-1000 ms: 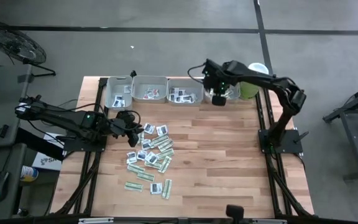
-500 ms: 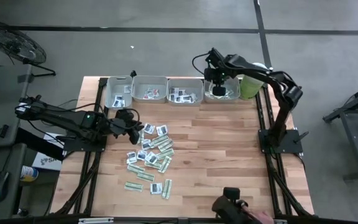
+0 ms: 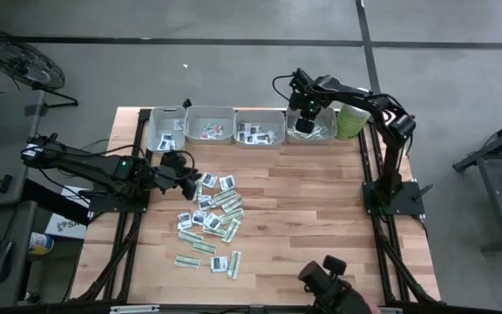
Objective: Pick & Place First Aid Supplies
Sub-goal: Put the green bandage into the right gray bin
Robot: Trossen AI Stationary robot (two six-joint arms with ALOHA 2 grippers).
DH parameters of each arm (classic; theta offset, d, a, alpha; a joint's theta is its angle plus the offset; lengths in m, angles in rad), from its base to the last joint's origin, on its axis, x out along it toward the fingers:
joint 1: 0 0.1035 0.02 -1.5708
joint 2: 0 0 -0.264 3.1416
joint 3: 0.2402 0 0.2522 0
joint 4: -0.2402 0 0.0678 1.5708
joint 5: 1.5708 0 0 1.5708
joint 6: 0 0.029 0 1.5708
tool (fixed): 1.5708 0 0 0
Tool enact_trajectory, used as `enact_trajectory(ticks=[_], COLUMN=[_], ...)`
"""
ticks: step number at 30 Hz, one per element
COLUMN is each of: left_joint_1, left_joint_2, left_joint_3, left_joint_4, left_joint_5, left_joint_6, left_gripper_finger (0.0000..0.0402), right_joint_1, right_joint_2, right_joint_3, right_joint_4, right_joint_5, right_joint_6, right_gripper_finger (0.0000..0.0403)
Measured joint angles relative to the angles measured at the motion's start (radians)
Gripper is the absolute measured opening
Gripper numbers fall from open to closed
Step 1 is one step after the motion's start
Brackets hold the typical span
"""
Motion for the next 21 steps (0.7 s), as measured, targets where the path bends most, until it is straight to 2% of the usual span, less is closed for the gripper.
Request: enact_trajectory(ticks=[5,11,17,21], left_joint_1=[0.000,0.000,0.000,0.000], left_joint_2=[0.000,0.000,0.000,0.000], left_joint_3=[0.000,0.000,0.000,0.000], left_joint_4=[0.000,0.000,0.000,-0.001], left_joint_5=[-0.013,-0.012,-0.010,-0.009], left_joint_6=[-0.001,-0.001,0.000,0.000], left_gripper_finger=[0.0111,0.0111,0.0111,0.0111], right_joint_1=[0.001,0.001,0.001,0.001], right_joint_2=[0.003,0.003,-0.002,-0.047], right_joint_3=[0.000,0.000,0.000,0.000], right_joint_4=[0.000,-0.022,-0.050,-0.071], right_joint_5=[0.015,0.013,0.117,0.069], right_joint_6=[0.058,0.125,0.196,0.214], right_gripper_finger=[0.0017,0.0071,0.0123,0.0139])
